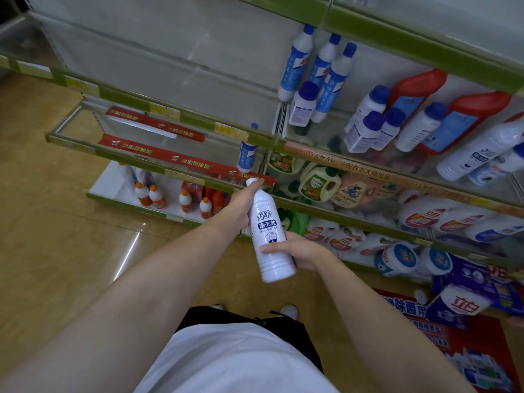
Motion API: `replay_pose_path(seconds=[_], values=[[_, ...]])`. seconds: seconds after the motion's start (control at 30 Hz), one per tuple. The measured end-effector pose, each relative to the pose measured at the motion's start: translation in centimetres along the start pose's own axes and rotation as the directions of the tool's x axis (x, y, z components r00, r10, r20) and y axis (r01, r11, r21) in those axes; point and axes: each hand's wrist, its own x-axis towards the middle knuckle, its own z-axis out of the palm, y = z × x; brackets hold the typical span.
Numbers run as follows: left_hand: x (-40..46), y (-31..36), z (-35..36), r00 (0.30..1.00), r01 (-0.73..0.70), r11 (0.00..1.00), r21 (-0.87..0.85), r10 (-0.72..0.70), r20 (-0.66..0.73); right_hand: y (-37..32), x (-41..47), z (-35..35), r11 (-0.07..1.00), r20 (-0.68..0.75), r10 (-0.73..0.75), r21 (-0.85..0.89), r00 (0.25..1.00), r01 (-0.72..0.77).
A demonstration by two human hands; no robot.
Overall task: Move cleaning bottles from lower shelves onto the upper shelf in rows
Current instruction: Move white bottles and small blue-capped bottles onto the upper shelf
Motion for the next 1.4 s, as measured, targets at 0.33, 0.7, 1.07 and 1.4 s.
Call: replay_pose_path(seconds=[0.33,0.7,1.07,1.4], values=[[0.2,-0.9,-0.1,0.998,0.026,0.999,-0.034,-0.028,-0.047,0.5,0.0,0.2,0.999,-0.06,0.015,-0.046,0.998,-0.017],[-1.3,1.6,1.3,0.999,-0.03,1.0,0.004,0.03,0.014,-0.6,-0.3,-0.4,0.991,-0.119,-0.088,-0.106,0.989,0.076],[-9.8,17.9,11.0,0.819,-0.548,0.835,0.058,0.52,0.243,-14.0,-5.4,-3.1,0.861,-0.338,-0.508,-0.203,0.793,0.466],[-19.2,29.6,16.5,0.419,-0.908,0.393,0.145,0.855,0.306,-26.2,-10.2,-3.3,0.634,-0.469,-0.745,-0.278,0.473,0.722]])
